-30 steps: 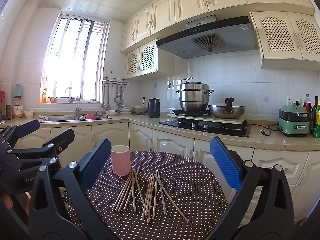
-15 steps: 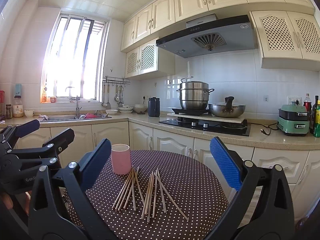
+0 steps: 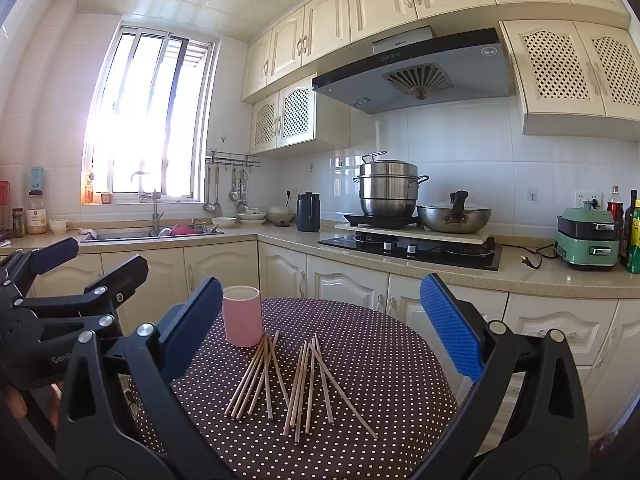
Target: Organize utensils
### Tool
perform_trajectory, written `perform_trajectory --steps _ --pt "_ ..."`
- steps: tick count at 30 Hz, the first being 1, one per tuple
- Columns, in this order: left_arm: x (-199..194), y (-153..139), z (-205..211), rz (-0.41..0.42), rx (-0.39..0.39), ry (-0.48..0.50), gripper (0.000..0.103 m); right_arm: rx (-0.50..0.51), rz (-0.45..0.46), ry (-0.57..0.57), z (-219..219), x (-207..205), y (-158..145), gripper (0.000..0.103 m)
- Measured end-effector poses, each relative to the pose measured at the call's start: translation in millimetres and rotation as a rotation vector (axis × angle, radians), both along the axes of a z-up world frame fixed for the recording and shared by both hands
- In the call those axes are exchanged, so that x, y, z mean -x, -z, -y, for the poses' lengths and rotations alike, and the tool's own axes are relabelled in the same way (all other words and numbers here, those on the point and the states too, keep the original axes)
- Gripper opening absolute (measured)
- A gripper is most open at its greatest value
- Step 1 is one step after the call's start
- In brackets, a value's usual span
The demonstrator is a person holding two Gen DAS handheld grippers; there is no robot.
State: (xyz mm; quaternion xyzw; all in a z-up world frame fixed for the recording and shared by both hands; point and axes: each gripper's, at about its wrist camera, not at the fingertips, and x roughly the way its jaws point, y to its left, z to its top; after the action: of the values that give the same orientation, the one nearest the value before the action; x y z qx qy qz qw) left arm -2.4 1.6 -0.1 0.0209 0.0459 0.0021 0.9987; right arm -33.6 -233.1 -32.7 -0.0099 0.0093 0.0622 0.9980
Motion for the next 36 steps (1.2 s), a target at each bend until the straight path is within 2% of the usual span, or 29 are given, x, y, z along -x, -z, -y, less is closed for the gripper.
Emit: perform_trajectory --steps 36 --pt "-1.5 3.0 -2.8 -0.004 0.002 -0.005 0.099 -0.002 -0.008 0.004 -2.1 -0.6 2.9 0.097"
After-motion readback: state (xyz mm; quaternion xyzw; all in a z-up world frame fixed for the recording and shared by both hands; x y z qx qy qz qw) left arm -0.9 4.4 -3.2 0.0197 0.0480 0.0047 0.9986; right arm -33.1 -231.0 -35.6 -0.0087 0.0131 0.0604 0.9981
